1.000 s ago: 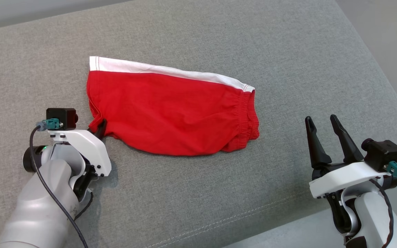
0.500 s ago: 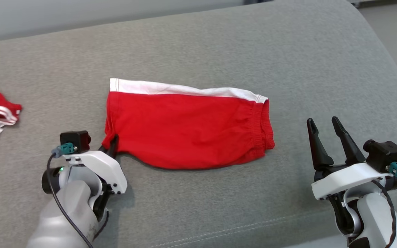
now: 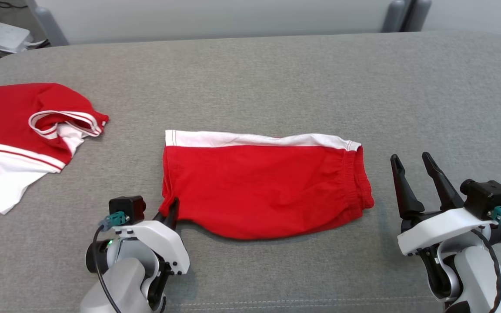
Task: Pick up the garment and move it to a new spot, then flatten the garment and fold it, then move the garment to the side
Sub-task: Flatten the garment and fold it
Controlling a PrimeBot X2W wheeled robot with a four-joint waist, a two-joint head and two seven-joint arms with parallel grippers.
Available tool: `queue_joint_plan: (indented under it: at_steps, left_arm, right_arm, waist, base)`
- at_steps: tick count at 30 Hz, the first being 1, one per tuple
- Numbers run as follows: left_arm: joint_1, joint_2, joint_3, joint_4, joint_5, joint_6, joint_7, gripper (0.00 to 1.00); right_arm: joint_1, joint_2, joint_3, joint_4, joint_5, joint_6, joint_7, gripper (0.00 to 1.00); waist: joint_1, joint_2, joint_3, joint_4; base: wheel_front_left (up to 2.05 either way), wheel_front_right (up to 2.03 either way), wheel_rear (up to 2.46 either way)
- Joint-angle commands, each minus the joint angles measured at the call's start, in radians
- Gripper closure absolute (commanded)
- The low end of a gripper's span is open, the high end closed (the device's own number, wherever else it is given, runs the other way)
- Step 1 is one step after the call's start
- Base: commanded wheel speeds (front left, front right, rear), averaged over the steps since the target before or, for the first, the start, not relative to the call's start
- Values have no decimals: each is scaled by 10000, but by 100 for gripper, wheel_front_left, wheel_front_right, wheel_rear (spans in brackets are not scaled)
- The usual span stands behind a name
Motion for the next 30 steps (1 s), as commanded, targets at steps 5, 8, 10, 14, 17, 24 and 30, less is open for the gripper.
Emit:
queue_joint_plan:
  at_steps: [5,8,10,14,17,24,30]
  left_arm:
    - [292,100,532,-441,362,228,-132,36]
    - [397,102,685,-633,629,382,-132,0]
    - [466,204,853,-973,955,608,-133,0]
    - [814,450,1260,-1783,1679,1027,-133,0]
    - [1176,686,1673,-2610,2285,1317,-133,0]
    - [2311,912,2647,-4558,3602,1722,-133,0]
    - [3027,832,3272,-5771,4460,1768,-133,0]
  right_arm:
    - [64,-140,201,-124,-11,14,-103,0]
    - [36,-145,201,-71,-27,14,-103,0]
    - [17,-132,213,-55,-64,14,-103,0]
    - [16,-42,228,-82,-189,14,-103,0]
    - [28,46,221,-98,-306,14,-103,0]
    - [151,223,388,168,-557,14,-103,0]
    - [107,363,299,1198,-857,14,-103,0]
  waist:
    - [0,0,-146,370]
    - [0,0,-193,463]
    - [0,0,-222,516]
    - [0,0,-295,599]
    - [0,0,-349,660]
    - [0,0,-456,913]
    - [0,0,-438,1283]
  base:
    - [0,0,0]
    - [0,0,0]
    - [0,0,0]
    - [0,0,0]
    - [0,0,0]
    - [0,0,0]
    - [0,0,0]
